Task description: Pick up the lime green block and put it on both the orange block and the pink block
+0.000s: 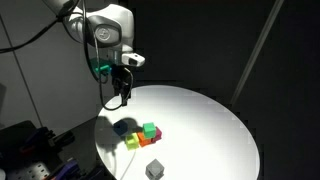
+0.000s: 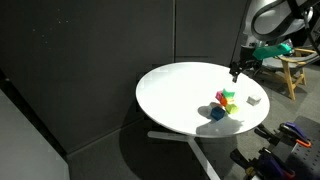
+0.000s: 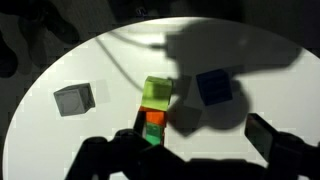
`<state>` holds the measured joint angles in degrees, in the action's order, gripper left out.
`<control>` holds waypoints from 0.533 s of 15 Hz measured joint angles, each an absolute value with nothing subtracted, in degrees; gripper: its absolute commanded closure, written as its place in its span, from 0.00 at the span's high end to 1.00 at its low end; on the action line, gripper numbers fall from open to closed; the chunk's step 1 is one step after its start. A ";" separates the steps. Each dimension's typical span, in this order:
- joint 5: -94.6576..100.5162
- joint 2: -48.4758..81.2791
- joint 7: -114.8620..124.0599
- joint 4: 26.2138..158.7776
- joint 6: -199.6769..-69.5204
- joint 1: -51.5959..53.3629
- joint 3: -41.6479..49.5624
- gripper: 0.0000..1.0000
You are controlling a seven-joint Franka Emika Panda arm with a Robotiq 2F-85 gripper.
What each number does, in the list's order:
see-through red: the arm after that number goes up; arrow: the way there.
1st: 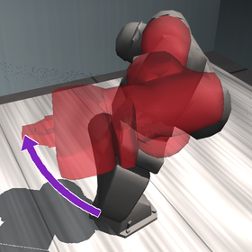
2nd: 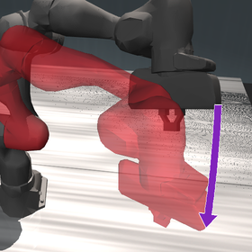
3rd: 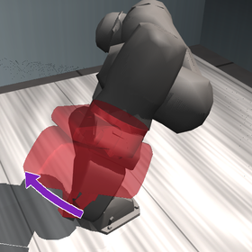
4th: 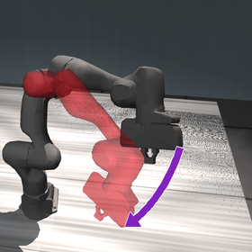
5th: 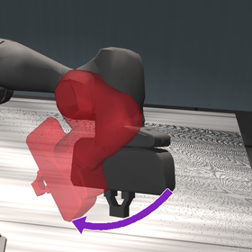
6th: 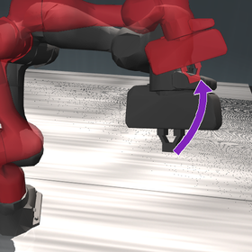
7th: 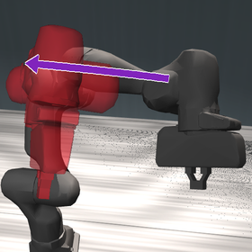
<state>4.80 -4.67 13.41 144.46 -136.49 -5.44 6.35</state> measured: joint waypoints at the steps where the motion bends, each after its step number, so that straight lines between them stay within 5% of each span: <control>1: 4.80 -5.54 13.41 144.96 -136.49 -5.44 6.16 1.00; 8: 4.80 -11.43 13.38 148.61 -136.47 -5.45 5.00 1.00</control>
<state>4.80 -11.43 13.38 148.61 -136.47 -5.45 5.00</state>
